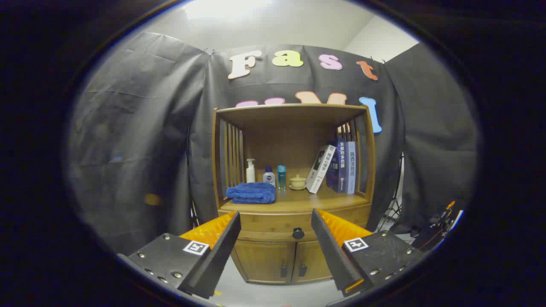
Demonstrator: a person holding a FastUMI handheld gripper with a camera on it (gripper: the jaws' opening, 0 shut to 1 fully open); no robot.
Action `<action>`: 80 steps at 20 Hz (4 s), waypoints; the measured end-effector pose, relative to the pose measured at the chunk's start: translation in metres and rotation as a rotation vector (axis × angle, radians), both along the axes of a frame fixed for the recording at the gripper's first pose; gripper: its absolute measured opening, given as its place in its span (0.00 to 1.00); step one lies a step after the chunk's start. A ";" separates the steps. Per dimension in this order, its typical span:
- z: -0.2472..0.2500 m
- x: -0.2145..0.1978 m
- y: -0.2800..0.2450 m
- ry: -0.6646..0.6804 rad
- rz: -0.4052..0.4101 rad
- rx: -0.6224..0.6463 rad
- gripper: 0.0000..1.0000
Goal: Pull open the drawer, take out the items inside it, and place them on the countertop above the cabinet.
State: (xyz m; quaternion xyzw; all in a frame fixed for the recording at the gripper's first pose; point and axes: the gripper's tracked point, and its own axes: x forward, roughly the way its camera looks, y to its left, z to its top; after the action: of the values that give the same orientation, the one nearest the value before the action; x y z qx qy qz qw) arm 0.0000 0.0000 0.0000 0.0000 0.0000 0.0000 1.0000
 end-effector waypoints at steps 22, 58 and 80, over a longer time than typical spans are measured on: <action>0.001 0.000 -0.002 -0.013 -0.001 0.011 0.99; -0.169 0.203 -0.077 0.040 -0.078 -0.032 0.99; -0.212 0.234 -0.071 0.137 -0.095 -0.022 0.37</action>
State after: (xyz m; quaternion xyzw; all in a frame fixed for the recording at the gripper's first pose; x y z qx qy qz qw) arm 0.2342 -0.0714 -0.2121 -0.0109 0.0686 -0.0473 0.9965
